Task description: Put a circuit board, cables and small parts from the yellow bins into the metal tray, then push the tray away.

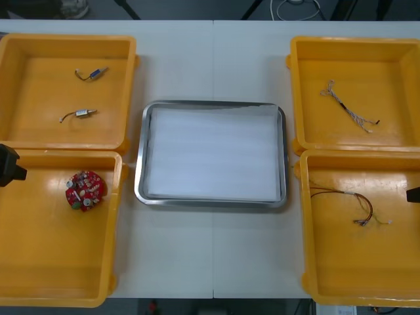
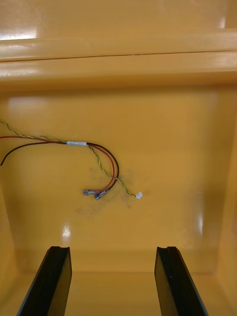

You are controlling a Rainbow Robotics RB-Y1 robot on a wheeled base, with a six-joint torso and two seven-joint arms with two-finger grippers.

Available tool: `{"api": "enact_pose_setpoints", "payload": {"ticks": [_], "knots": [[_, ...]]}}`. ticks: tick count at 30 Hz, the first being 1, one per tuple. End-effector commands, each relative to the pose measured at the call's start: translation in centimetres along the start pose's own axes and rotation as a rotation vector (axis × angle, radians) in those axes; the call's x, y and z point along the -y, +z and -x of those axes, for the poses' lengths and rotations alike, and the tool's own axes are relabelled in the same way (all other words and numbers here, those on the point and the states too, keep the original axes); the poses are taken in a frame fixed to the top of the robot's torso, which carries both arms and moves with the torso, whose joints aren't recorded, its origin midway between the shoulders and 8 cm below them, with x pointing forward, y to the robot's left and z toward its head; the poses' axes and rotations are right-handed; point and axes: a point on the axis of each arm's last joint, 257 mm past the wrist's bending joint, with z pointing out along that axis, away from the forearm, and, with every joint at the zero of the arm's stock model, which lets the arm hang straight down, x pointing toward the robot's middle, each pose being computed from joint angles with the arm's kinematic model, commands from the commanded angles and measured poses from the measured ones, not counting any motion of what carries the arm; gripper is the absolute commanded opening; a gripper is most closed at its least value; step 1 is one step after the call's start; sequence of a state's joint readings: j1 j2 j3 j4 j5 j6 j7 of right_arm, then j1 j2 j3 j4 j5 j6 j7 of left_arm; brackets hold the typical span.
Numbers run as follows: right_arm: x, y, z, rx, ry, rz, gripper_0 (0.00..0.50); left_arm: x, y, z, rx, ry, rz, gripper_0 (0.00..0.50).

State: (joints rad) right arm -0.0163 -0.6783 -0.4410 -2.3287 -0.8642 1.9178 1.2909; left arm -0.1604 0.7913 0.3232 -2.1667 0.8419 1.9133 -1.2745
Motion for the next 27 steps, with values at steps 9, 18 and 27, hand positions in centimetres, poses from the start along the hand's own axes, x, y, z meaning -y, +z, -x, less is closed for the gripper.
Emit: {"api": "enact_pose_setpoints", "payload": {"ticks": [9, 18, 27], "knots": [[1.01, -1.33, 1.41, 0.037, 0.017, -0.029, 0.489, -1.13, -1.23, 0.17, 0.021, 0.050, 0.032, 0.500], [1.01, -1.33, 1.41, 0.037, 0.017, -0.029, 0.489, -1.13, -1.23, 0.17, 0.021, 0.050, 0.032, 0.500], [1.01, -1.33, 1.41, 0.037, 0.017, -0.029, 0.489, -1.13, -1.23, 0.17, 0.021, 0.050, 0.032, 0.500]]}}
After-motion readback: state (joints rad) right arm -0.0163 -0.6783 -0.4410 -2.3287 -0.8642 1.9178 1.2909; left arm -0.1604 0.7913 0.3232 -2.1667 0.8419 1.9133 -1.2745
